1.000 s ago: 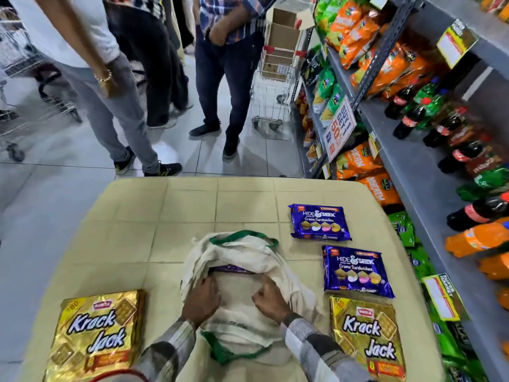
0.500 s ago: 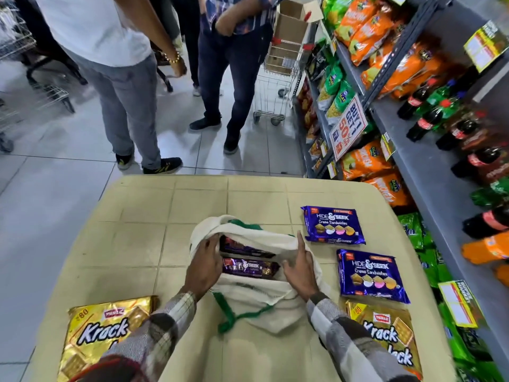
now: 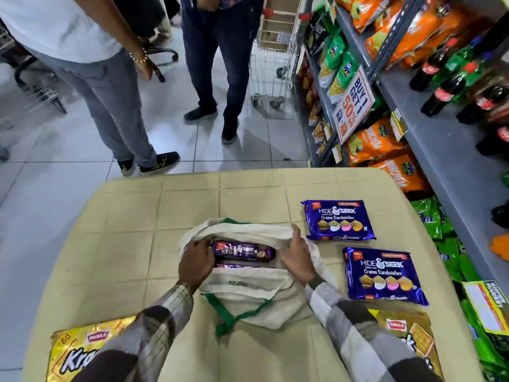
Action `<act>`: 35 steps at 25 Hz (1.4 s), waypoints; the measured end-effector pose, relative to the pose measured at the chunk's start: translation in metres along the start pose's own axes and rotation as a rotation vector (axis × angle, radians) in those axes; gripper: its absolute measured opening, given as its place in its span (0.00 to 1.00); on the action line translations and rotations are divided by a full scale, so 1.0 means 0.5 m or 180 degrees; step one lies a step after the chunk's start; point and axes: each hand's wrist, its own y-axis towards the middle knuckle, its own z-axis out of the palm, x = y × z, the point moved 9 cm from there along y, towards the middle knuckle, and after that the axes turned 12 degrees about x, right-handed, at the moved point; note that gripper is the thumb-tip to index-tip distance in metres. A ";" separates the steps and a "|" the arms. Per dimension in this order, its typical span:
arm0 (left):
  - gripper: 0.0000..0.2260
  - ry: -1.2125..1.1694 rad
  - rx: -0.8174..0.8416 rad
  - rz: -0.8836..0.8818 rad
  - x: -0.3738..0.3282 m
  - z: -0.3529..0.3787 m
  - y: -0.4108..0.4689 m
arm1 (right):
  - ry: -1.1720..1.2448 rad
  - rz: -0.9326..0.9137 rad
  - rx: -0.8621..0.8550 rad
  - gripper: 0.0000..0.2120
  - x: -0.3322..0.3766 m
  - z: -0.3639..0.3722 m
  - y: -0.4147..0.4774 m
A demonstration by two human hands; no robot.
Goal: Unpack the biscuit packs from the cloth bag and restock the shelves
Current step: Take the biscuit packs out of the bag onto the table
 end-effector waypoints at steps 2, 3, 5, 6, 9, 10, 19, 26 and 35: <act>0.13 0.0164 -0.0369 0.0078 -0.013 -0.007 -0.015 | -0.0379 -0.0207 -0.0572 0.25 0.007 0.001 -0.028; 0.12 0.0239 -0.0437 0.0191 -0.027 -0.004 -0.019 | -0.0409 -0.0239 -0.0675 0.20 0.005 0.013 -0.037; 0.13 0.0187 -0.0381 0.0252 -0.033 0.015 -0.010 | -0.0102 -0.0008 -0.0407 0.13 -0.013 0.056 -0.038; 0.13 0.0067 -0.0345 0.0138 -0.026 0.024 -0.008 | 0.0139 0.0159 -0.0206 0.12 -0.026 0.076 -0.037; 0.18 -0.0070 -0.0298 -0.0345 -0.001 0.045 -0.004 | 0.0505 0.0369 0.0124 0.12 -0.046 0.105 -0.035; 0.19 -0.0073 -0.0223 -0.0557 0.011 0.060 -0.001 | 0.0589 0.0401 0.0141 0.12 -0.048 0.110 -0.033; 0.13 -0.0621 -0.0242 -0.0830 -0.053 0.035 -0.057 | 0.1106 0.0088 -0.0433 0.06 -0.001 0.063 -0.088; 0.12 -0.0678 -0.0820 -0.0701 -0.042 -0.094 -0.144 | 0.1094 -0.0344 -0.0470 0.08 0.127 0.076 -0.124; 0.11 -0.0795 -0.1306 -0.0993 0.180 -0.282 -0.180 | 0.0882 -0.0660 0.0390 0.09 0.328 0.288 -0.104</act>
